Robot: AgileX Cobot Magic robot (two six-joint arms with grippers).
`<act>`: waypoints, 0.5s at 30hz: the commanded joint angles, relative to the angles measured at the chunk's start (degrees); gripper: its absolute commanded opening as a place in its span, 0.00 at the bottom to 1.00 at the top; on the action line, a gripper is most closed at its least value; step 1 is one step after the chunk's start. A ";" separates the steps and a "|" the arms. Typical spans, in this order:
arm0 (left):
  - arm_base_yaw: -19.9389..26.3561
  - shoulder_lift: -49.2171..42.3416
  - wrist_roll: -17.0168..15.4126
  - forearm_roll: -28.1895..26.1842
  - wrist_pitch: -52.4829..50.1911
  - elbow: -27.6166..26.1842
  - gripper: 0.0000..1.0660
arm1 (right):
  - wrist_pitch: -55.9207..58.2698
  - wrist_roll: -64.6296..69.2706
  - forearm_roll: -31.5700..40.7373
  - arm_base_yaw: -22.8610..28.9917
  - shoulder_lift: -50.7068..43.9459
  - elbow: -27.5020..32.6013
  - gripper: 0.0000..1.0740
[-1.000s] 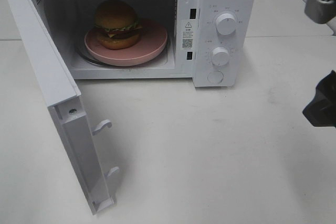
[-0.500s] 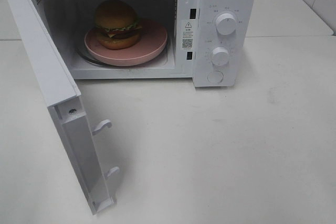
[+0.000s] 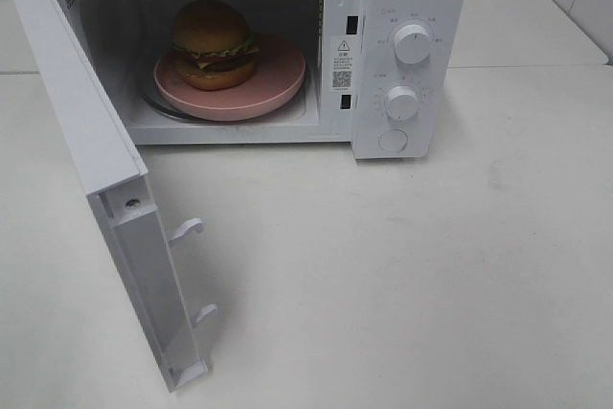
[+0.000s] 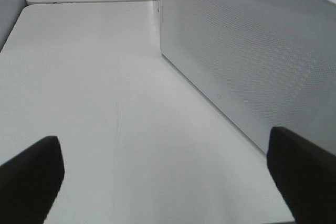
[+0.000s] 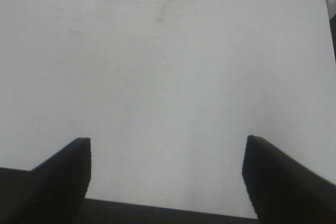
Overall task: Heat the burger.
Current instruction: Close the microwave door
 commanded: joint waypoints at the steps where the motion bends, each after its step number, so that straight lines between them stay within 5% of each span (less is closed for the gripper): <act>1: 0.11 -1.20 0.17 0.00 -0.40 0.23 0.97 | -2.98 0.46 0.29 -3.44 -6.65 3.21 0.71; 15: 0.11 -1.20 0.17 0.00 -0.40 0.23 0.97 | -5.39 -0.06 2.06 -8.94 -22.52 12.38 0.71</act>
